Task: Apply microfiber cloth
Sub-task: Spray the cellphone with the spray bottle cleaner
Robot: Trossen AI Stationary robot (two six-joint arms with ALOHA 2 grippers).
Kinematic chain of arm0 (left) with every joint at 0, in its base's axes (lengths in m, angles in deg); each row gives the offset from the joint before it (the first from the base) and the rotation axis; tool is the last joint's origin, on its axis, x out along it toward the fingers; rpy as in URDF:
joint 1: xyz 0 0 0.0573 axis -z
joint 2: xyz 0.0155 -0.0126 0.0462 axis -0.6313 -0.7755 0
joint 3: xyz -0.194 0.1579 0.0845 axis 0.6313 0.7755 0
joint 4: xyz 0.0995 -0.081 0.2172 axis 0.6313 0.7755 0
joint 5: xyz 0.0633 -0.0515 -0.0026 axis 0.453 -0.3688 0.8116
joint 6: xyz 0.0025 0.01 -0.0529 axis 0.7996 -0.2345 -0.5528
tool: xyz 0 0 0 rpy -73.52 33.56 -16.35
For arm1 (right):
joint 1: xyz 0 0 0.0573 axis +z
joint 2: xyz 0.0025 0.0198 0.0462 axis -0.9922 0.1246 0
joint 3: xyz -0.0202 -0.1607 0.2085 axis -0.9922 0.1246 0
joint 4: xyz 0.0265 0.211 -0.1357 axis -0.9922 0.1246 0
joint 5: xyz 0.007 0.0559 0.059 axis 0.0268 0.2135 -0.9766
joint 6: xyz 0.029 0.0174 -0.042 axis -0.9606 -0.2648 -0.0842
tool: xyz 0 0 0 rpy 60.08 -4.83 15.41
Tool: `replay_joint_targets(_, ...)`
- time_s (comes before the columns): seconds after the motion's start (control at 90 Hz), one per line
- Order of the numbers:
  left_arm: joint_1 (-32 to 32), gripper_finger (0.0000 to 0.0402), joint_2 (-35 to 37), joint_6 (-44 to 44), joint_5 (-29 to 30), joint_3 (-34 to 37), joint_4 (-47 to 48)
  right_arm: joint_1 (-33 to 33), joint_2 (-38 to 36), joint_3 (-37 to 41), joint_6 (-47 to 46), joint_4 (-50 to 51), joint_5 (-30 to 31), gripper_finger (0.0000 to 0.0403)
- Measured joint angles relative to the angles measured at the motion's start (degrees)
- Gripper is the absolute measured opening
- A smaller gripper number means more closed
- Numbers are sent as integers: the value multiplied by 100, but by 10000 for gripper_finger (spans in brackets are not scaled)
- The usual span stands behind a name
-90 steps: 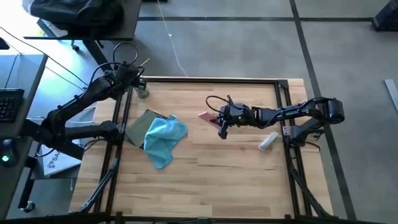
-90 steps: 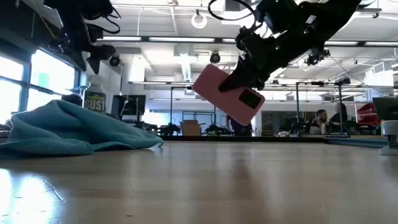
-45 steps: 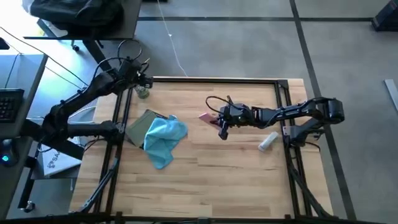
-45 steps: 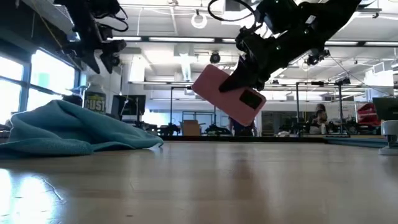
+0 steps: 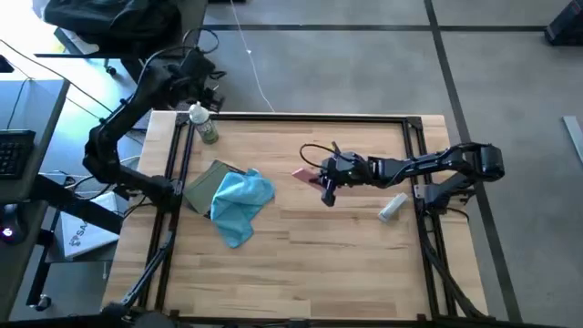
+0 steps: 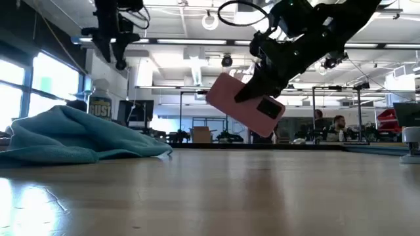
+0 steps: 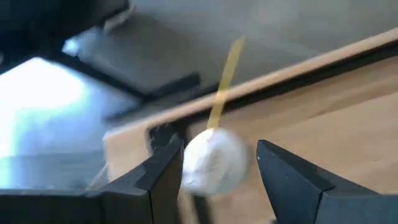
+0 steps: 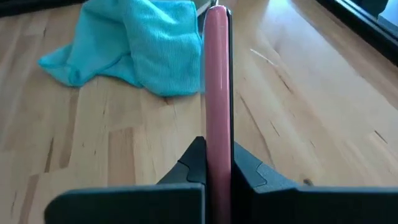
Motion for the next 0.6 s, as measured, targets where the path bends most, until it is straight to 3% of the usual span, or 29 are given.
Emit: replay_joint_targets(0.6, -347, 186, -795, -99, -349, 60, 444, 0, 0, -2, 181, 468, -261, 0)
